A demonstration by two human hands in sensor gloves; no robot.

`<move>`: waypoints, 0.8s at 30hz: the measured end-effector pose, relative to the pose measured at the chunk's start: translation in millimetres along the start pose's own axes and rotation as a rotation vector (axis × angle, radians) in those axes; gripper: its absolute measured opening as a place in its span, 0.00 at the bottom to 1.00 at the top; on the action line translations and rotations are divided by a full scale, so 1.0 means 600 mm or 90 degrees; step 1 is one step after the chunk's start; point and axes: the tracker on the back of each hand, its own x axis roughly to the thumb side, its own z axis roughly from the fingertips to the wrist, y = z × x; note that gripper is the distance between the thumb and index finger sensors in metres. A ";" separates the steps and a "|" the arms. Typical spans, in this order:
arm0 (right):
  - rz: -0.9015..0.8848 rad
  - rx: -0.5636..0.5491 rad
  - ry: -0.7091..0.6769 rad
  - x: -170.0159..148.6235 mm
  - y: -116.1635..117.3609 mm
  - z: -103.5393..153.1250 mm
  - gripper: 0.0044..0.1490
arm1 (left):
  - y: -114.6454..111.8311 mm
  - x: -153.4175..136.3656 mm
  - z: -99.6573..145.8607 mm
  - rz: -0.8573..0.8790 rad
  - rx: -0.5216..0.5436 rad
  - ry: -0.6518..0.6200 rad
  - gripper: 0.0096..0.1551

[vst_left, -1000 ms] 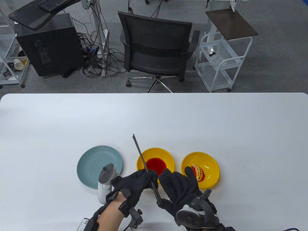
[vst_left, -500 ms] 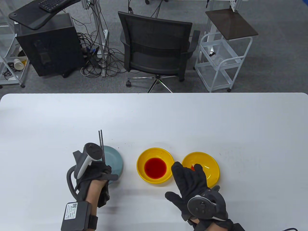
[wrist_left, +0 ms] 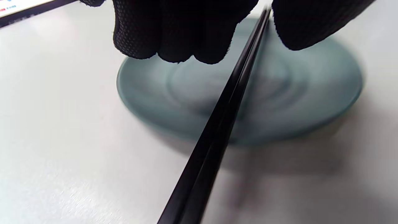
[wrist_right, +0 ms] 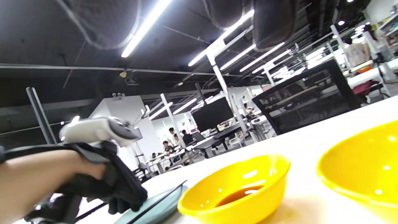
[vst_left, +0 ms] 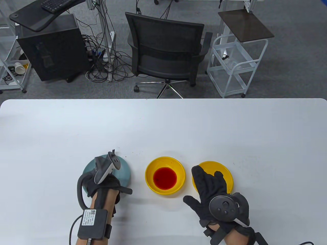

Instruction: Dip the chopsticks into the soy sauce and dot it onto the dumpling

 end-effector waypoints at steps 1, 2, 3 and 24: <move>-0.002 -0.009 -0.001 -0.004 -0.003 0.000 0.57 | 0.015 -0.005 0.010 0.039 0.011 -0.016 0.44; 0.001 -0.027 0.001 -0.011 -0.009 0.001 0.56 | 0.037 -0.013 0.027 0.092 0.028 -0.041 0.44; 0.008 -0.029 0.012 -0.016 -0.012 0.002 0.55 | 0.057 -0.019 0.045 0.128 0.043 -0.064 0.45; 0.077 0.110 0.234 -0.112 0.012 -0.006 0.56 | -0.058 0.036 0.086 0.045 0.272 -0.365 0.53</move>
